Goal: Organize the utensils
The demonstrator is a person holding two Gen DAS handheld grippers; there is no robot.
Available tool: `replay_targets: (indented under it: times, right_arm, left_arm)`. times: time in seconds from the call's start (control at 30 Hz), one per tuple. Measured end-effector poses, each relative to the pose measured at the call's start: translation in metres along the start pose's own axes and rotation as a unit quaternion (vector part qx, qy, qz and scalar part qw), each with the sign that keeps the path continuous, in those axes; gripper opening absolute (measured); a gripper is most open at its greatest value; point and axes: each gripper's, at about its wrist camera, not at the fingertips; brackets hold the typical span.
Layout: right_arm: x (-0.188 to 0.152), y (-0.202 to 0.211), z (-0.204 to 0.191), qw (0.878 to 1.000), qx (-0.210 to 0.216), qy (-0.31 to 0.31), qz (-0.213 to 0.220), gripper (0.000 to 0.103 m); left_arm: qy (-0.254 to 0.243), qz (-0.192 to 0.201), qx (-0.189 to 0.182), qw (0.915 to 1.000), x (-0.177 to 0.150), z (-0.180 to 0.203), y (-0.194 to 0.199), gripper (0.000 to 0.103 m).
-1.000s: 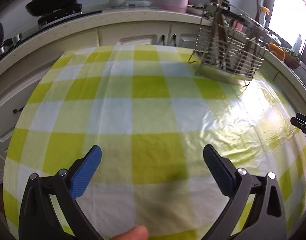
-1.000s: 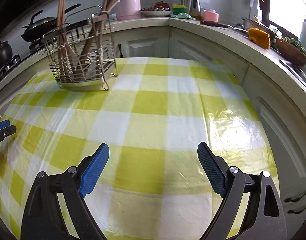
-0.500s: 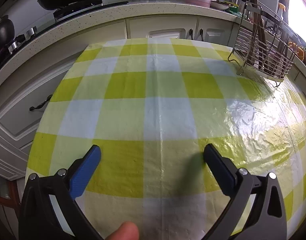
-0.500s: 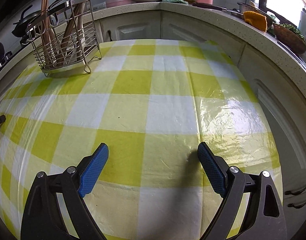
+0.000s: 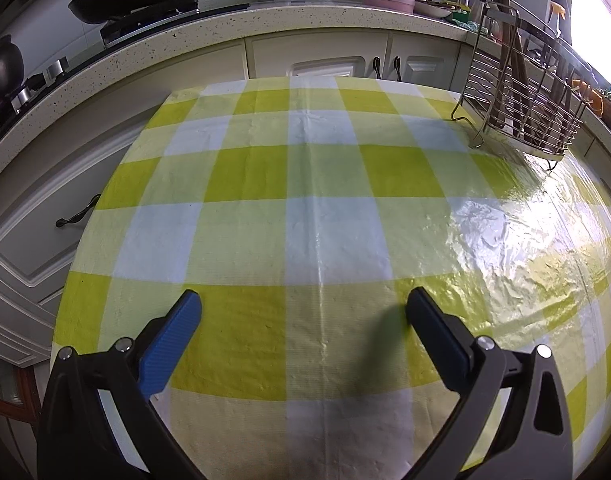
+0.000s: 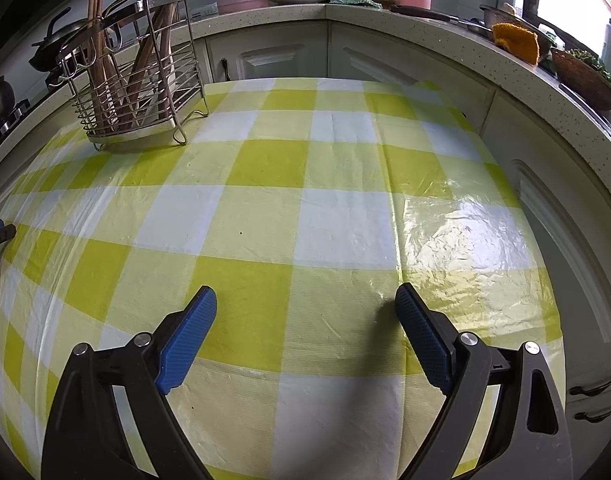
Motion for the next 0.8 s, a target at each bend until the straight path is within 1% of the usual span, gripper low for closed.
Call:
replay_targets:
  times: [0.8]
  right_arm:
    - [-0.0007,0.0013,-0.0009,1.000,0.000,0.000,0.001,0.085]
  left_arm:
    - [0.000,0.001,0.000,1.0000,0.0000,0.0001,-0.0009,0.099]
Point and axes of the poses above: each gripper's, at about its wrist camera, not at the fingertips, and y roughly against the way its jaws point, z to its right, x to its top, and after that the axes turned 10 degrees about -x, right-handed
